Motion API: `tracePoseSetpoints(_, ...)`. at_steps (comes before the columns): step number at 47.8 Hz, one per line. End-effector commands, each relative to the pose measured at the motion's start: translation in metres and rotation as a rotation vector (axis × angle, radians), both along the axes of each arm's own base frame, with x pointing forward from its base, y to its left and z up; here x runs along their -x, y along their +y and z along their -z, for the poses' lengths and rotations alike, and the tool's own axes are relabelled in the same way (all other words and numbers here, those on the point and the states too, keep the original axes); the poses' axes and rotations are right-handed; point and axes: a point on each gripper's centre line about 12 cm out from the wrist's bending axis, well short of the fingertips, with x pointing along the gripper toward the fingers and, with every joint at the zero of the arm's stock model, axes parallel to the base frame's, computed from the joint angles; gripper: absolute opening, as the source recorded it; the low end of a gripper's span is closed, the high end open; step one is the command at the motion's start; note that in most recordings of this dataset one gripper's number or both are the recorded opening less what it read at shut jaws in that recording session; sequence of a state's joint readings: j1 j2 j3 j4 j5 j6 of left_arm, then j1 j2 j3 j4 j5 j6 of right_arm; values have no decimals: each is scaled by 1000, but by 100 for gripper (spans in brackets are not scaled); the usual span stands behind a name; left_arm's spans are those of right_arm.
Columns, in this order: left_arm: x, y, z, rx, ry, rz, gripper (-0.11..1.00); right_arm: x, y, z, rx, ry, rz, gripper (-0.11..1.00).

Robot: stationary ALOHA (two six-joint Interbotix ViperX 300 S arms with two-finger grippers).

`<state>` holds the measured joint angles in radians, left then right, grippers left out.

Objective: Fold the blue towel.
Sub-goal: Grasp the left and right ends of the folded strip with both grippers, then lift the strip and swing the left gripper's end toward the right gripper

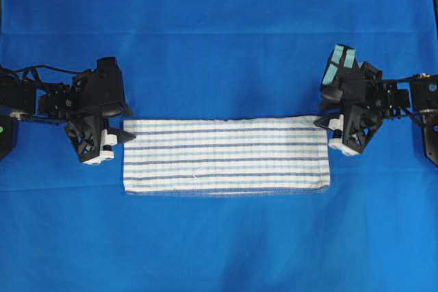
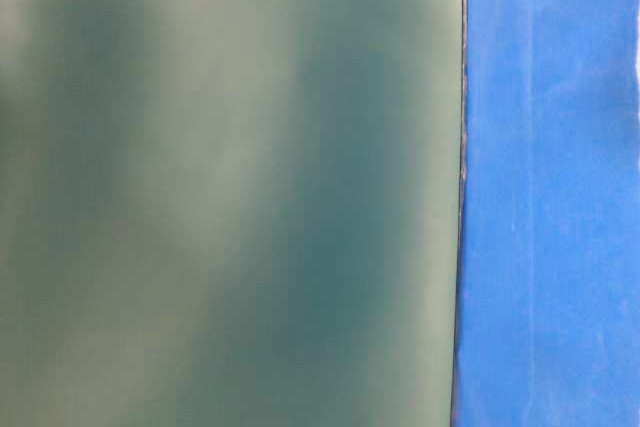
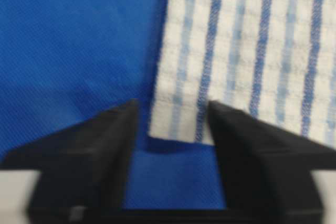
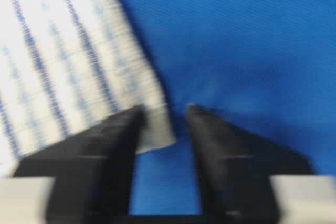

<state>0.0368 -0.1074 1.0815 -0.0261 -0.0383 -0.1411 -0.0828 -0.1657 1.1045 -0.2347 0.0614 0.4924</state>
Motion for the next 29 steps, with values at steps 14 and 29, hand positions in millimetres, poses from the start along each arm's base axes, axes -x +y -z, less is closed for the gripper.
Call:
tracePoseSetpoints(14, -3, 0, -3, 4, 23, -3, 2, -7, 8, -6, -3, -29, -27, 5)
tracePoseSetpoints(29, -14, 0, -38, 5, 6, 1, 2, -11, 4, -41, 19, -80, -7, 5)
